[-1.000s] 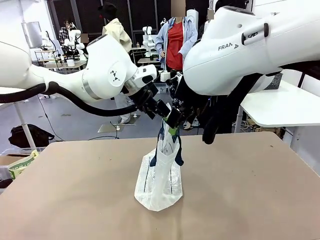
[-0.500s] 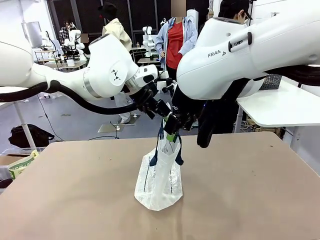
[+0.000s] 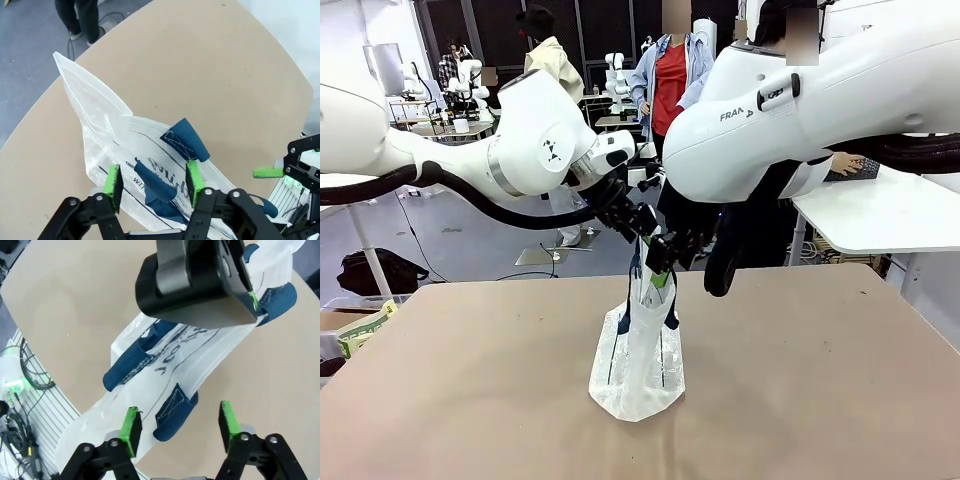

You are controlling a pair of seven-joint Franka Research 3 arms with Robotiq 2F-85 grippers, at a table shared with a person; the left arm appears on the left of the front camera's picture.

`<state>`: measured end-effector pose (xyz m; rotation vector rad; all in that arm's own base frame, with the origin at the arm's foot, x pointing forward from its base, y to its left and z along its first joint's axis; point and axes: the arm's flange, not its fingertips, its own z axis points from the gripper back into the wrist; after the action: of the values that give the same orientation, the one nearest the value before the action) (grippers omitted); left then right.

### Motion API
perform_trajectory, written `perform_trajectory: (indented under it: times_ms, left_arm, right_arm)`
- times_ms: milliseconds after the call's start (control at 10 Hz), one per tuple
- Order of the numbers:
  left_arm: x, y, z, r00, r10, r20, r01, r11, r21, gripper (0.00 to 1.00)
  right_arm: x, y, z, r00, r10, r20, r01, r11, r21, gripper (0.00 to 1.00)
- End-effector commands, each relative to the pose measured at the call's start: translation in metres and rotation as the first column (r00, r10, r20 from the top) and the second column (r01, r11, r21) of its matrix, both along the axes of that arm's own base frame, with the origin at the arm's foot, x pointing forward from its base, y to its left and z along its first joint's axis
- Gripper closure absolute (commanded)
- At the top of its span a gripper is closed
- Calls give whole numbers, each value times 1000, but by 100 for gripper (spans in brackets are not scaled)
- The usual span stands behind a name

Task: Transfer purchased items from the store into the shopping bag.
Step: Open the Reusable shopping bag in the center of the table.

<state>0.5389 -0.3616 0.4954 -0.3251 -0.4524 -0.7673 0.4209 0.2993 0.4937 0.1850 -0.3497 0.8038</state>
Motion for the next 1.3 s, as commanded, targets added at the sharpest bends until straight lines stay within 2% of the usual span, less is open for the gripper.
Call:
perform_trajectory:
  times_ms: [0,100,700,1000,1200]
  left_arm:
    - [3,0,2,1000,11,-13,-11,1000,18,98]
    - [3,2,2,1000,16,-15,-16,1000,18,100]
    - [3,16,2,999,33,-22,-32,998,59,100]
    - [-8,69,6,995,100,3,-100,988,117,100]
    - [-24,119,10,987,150,64,-156,983,95,100]
  right_arm:
    - [3,2,3,1000,-1,-23,1,1000,-1,85]
    - [3,2,3,1000,-3,-21,3,1000,-4,100]
    - [5,1,2,999,-33,-21,32,999,-21,100]
    - [10,-15,5,995,-99,-22,99,995,-18,100]
    - [13,-30,9,988,-155,-15,154,988,-19,100]
